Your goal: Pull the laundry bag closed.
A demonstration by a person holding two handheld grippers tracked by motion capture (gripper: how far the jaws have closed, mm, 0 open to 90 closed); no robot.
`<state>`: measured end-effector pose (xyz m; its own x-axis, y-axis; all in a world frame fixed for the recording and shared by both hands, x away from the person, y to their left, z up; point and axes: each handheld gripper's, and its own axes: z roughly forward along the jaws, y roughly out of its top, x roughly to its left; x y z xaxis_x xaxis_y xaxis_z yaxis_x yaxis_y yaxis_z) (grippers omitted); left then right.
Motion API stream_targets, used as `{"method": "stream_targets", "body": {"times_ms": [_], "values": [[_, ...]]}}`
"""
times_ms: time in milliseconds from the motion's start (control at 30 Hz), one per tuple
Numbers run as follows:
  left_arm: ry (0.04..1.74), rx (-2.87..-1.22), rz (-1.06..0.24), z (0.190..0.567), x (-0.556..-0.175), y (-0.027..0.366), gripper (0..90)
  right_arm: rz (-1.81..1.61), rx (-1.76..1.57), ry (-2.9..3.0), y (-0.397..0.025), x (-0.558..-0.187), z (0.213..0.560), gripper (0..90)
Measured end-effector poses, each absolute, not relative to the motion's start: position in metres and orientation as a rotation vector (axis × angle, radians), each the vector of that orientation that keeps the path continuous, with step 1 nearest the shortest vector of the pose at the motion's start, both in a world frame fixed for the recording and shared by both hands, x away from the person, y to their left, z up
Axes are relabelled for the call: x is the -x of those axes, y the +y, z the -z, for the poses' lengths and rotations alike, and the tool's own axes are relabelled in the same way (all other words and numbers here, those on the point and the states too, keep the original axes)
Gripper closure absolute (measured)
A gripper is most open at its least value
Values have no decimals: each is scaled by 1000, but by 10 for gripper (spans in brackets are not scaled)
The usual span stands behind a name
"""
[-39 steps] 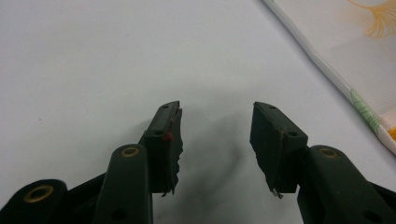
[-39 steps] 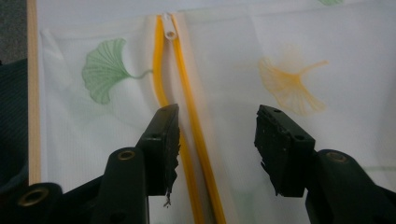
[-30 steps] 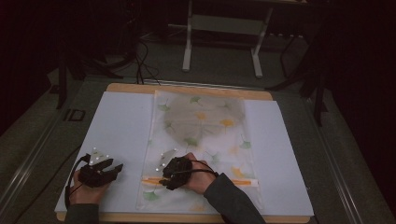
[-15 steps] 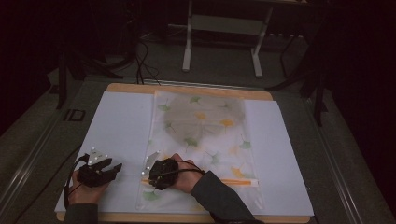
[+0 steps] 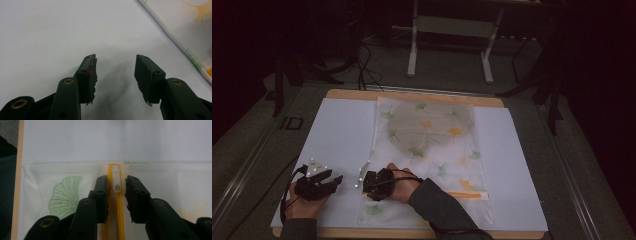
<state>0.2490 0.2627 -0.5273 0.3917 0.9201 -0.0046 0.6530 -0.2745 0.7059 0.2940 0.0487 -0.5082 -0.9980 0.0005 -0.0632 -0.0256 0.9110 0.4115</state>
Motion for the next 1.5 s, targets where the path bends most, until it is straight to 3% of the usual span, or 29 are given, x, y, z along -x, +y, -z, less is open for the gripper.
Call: {"method": "stream_targets", "body": {"times_ms": [400,1500], "values": [[1332,-2031,-535,526,-248,261,536,-588,26,3040,58,-296,509,825],[1256,-2070,-362,517,-232,243,602,-626,22,3013,51,-294,501,842]]}}
